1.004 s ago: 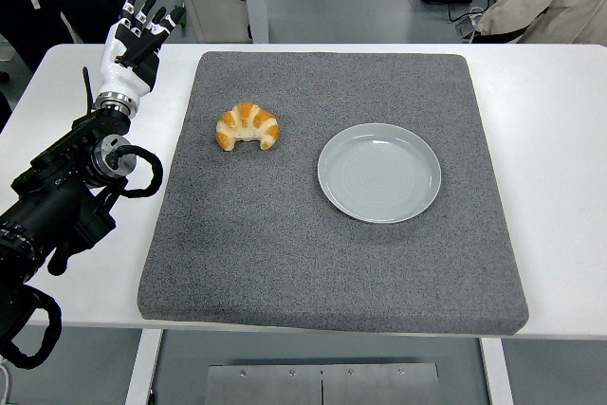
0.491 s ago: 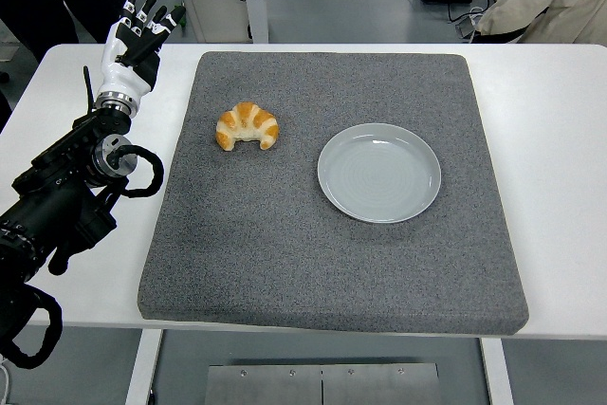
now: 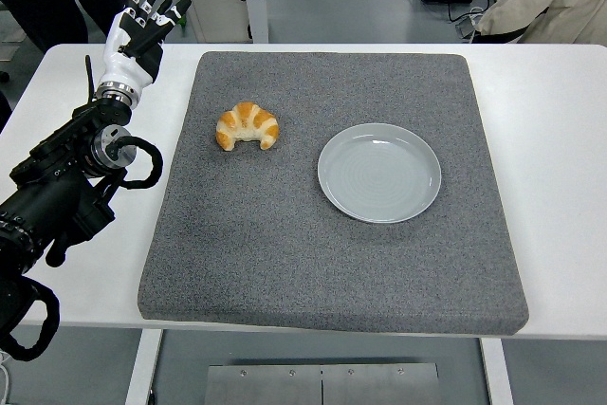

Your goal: Place the bread on the plate

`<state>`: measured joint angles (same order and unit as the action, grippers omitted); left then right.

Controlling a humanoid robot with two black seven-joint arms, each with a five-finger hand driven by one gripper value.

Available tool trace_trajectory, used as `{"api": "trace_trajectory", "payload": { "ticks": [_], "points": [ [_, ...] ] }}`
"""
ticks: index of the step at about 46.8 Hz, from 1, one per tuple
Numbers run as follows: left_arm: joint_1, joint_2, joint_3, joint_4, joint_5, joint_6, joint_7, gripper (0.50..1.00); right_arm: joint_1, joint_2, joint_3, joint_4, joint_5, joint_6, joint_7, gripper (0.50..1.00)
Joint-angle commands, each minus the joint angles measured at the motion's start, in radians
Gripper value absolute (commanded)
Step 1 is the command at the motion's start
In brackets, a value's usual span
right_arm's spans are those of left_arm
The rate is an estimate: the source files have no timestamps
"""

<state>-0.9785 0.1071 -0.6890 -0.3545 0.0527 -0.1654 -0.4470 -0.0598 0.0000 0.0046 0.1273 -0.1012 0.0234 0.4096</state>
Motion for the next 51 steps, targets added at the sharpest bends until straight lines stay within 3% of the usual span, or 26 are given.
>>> {"api": "trace_trajectory", "payload": {
  "ticks": [1, 21, 35, 51],
  "points": [
    [-0.002, 0.003, 0.0, 0.0, 0.007, -0.005, 0.001, 0.969, 0.0, 0.0, 0.0, 0.0, 0.0, 0.0, 0.0, 1.0],
    [-0.026, 0.049, 0.046, -0.014, 0.012, -0.011, 0.033, 0.969, 0.0, 0.0, 0.0, 0.0, 0.0, 0.0, 0.0, 1.0],
    [-0.037, 0.04, 0.057, -0.015, 0.018, -0.009, 0.045, 0.969, 0.0, 0.0, 0.0, 0.0, 0.0, 0.0, 0.0, 1.0],
    [-0.081, 0.031, 0.104, -0.02, 0.174, -0.008, 0.076, 0.971, 0.0, 0.0, 0.0, 0.0, 0.0, 0.001, 0.0, 1.0]
  ]
}}
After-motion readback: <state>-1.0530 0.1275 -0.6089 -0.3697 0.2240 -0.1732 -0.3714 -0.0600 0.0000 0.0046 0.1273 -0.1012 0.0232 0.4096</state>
